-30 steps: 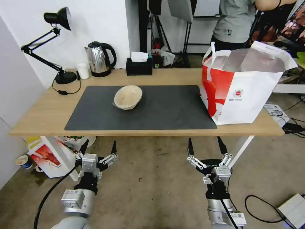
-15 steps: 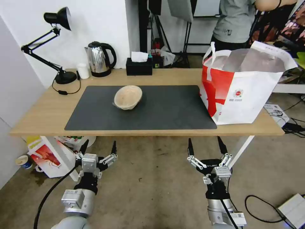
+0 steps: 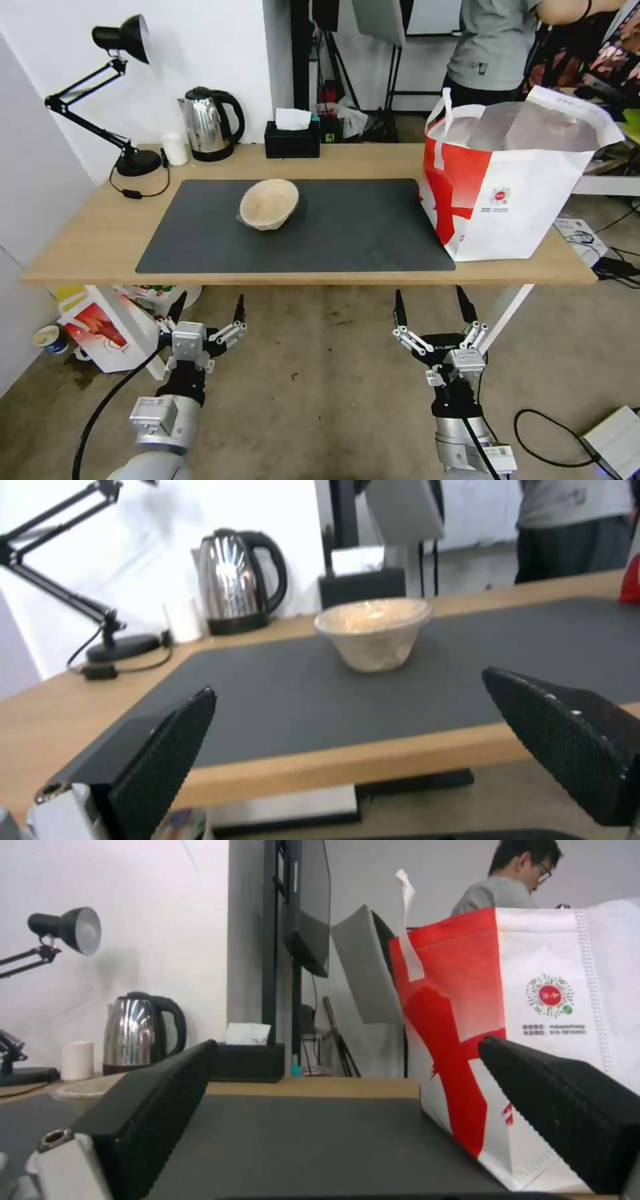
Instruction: Pick up the trash from the table and place it into the takeout bag.
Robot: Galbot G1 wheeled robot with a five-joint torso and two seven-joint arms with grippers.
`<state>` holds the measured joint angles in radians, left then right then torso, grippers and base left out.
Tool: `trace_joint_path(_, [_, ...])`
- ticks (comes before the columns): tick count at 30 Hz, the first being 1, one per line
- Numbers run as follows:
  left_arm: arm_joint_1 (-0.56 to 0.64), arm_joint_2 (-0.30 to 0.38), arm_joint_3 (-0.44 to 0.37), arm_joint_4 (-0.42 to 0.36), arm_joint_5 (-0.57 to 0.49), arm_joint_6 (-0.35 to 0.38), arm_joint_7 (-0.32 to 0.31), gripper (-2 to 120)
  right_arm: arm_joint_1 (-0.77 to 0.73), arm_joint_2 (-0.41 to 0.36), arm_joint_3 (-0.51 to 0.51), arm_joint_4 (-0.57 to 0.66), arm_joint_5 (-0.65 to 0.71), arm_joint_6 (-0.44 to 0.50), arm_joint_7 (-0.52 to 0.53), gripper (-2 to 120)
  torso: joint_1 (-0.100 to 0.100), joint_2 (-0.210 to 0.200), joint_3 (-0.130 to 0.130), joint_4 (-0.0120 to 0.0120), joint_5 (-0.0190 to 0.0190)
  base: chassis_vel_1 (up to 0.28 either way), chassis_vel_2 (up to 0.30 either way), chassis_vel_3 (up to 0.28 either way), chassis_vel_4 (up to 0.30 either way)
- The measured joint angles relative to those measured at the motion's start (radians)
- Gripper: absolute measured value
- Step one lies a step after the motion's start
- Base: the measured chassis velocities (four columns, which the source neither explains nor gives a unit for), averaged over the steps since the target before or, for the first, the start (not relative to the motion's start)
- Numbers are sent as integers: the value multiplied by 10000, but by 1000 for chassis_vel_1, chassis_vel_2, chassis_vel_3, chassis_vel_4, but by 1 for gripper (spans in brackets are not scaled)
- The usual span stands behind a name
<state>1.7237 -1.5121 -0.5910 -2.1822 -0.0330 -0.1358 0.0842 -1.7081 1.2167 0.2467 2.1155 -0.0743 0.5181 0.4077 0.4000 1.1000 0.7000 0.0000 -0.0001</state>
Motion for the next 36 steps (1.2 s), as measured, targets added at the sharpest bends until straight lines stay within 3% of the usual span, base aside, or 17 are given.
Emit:
trace_joint_path(4, [-727, -124, -391, 1117, -327, -1306, 810, 100, 0, 0, 0, 0, 0, 0, 0, 100, 2, 0, 0, 0, 1, 0, 0, 0, 0])
trace_joint_path(10, [-1370, -229, -745, 2111, -622, -2472, 1532, 100, 0, 0, 0, 0, 0, 0, 0, 100, 2, 0, 0, 0, 1, 0, 0, 0, 0])
trace_joint_path(20, [-2917, -489, -1575, 4480, -1316, -5237, 3248, 100, 0, 0, 0, 0, 0, 0, 0, 100, 2, 0, 0, 0, 2, 0, 0, 0, 0])
trace_joint_path(22, [-3036, -510, -1638, 4660, -1368, -5451, 3383, 100, 0, 0, 0, 0, 0, 0, 0, 100, 2, 0, 0, 0, 1, 0, 0, 0, 0])
trace_joint_path(25, [-3642, -606, -1965, 5592, -1643, -6537, 4058, 100, 0, 0, 0, 0, 0, 0, -1, 100, 1, 0, 0, -1, 0, 0, 0, 0, 0])
trace_joint_path(33, [-3758, -629, -2046, 5773, -1729, -6799, 4242, 100, 0, 0, 0, 0, 0, 0, 0, 100, 0, -1, -1, 0, 1, 0, 0, 0, 0])
trace_joint_path(36, [-3574, -595, -2047, 5308, -1839, -6691, 4262, 100, 0, 0, 0, 0, 0, 0, -1, 100, 0, -1, 0, -1, -2, 0, 0, 0, 0])
